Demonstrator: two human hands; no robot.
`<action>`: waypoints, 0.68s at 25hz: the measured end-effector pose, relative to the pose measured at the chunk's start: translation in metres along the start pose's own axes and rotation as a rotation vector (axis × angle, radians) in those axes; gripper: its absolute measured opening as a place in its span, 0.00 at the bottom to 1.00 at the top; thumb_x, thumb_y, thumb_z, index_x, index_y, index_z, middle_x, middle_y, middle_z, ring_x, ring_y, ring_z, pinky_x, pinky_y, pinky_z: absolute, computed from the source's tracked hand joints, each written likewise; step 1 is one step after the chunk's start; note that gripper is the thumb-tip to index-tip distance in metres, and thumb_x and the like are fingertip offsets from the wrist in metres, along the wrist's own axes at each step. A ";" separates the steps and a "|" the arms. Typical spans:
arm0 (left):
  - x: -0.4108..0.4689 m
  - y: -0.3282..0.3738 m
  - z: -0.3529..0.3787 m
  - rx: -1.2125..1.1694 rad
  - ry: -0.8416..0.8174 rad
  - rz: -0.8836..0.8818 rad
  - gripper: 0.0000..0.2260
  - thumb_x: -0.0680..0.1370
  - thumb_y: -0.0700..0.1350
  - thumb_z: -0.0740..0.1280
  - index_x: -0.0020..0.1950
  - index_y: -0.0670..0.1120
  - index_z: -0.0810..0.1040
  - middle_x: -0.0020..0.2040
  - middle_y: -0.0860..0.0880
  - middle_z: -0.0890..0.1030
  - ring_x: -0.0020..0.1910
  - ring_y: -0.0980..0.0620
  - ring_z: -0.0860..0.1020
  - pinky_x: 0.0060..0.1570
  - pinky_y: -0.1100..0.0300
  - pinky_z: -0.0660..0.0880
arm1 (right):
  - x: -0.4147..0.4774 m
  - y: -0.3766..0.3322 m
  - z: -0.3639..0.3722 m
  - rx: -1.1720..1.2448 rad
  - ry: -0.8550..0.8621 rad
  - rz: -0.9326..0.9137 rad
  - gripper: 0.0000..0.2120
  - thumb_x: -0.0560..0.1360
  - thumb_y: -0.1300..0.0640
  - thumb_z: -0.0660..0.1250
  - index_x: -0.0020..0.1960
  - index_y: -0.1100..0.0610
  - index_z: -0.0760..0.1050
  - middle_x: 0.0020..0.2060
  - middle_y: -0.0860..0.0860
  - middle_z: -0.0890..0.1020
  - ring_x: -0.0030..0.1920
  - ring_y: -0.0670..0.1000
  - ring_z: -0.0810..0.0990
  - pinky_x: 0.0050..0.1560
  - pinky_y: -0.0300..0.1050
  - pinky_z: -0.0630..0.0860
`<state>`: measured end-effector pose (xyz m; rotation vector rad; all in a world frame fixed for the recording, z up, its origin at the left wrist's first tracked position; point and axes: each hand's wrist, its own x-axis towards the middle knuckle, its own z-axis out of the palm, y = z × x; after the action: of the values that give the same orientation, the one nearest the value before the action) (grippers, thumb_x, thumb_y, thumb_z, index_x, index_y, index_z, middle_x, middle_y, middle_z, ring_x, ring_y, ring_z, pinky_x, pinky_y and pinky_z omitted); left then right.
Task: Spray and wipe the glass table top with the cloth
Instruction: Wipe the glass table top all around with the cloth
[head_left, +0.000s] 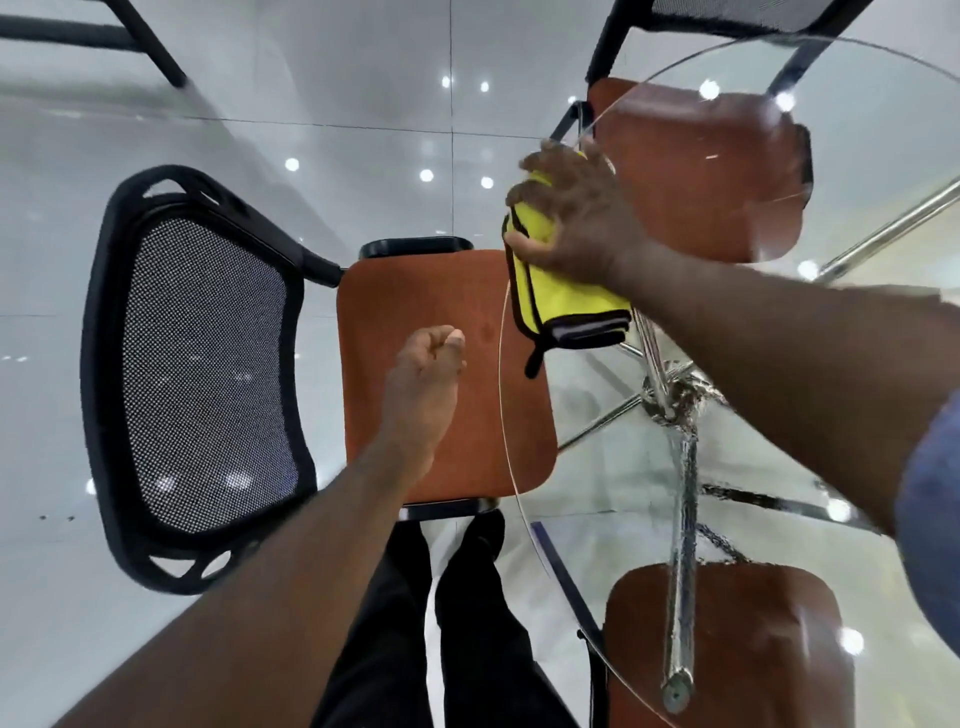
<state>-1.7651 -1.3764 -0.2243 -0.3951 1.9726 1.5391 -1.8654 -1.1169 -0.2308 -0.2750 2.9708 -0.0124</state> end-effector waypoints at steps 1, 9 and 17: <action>0.001 0.001 0.004 -0.092 -0.009 -0.062 0.08 0.84 0.53 0.65 0.61 0.54 0.79 0.54 0.50 0.85 0.54 0.51 0.84 0.57 0.51 0.81 | -0.015 -0.006 0.004 0.032 0.054 0.048 0.29 0.80 0.33 0.59 0.77 0.45 0.74 0.82 0.52 0.68 0.85 0.55 0.58 0.85 0.64 0.48; 0.003 0.016 0.046 -0.269 -0.058 -0.212 0.06 0.84 0.44 0.67 0.56 0.44 0.82 0.51 0.45 0.87 0.47 0.50 0.83 0.53 0.51 0.80 | -0.228 -0.121 0.035 0.180 0.093 0.232 0.30 0.87 0.44 0.59 0.87 0.45 0.56 0.87 0.52 0.54 0.87 0.55 0.51 0.85 0.63 0.54; 0.012 0.017 0.070 0.021 0.058 -0.051 0.09 0.86 0.49 0.63 0.55 0.45 0.79 0.41 0.49 0.82 0.32 0.58 0.78 0.37 0.61 0.79 | -0.111 -0.013 0.038 0.214 0.219 0.428 0.31 0.86 0.40 0.54 0.87 0.42 0.55 0.87 0.50 0.56 0.87 0.56 0.53 0.84 0.65 0.52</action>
<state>-1.7650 -1.3037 -0.2285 -0.4833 2.0054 1.4894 -1.7497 -1.1094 -0.2505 0.4139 3.1387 -0.3256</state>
